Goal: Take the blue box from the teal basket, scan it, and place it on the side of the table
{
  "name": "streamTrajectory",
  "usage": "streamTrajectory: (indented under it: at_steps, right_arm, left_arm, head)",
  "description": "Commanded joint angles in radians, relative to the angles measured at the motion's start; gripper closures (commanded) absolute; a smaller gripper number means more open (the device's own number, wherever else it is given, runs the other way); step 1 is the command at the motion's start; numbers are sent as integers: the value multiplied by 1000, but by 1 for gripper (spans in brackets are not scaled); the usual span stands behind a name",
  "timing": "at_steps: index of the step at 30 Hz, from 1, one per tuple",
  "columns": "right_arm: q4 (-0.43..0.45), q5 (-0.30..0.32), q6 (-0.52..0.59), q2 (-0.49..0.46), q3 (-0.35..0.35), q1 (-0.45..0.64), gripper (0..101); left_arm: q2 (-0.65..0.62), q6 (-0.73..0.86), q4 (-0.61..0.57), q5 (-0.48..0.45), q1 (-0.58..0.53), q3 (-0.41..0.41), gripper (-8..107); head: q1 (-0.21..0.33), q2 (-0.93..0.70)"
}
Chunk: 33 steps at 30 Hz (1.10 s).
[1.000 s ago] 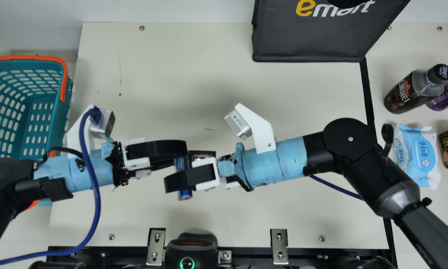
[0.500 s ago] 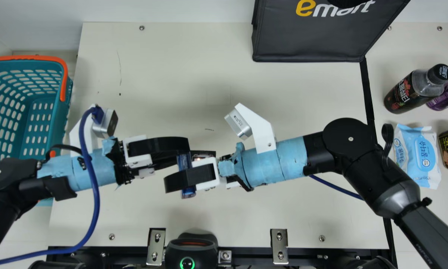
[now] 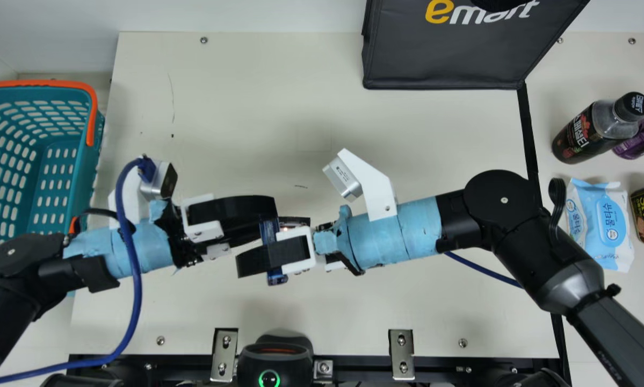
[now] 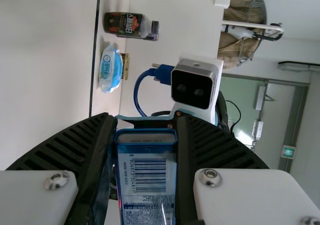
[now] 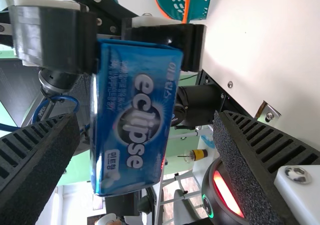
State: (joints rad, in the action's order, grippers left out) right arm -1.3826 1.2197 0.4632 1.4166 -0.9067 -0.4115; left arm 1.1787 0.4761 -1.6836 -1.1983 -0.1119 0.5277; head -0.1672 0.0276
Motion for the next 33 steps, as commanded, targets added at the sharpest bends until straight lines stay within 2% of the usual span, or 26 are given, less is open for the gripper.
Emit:
streamTrajectory:
  at_steps: [1, 15, 33]
  right_arm:
    - [0, 0, 0, 0, 0, 0, 6]
    - [-31, 0, -16, 6, 8, -11, 6]
    - [-128, 0, -3, -20, 113, 29, 6]
  left_arm:
    - [0, 0, 0, 0, 0, 0, 107]
    - [0, 0, 0, 0, 0, 0, 107]
    - [0, 0, 0, 0, 0, 0, 107]
  head:
    - [29, 0]
    - [29, 0]
    - [29, 0]
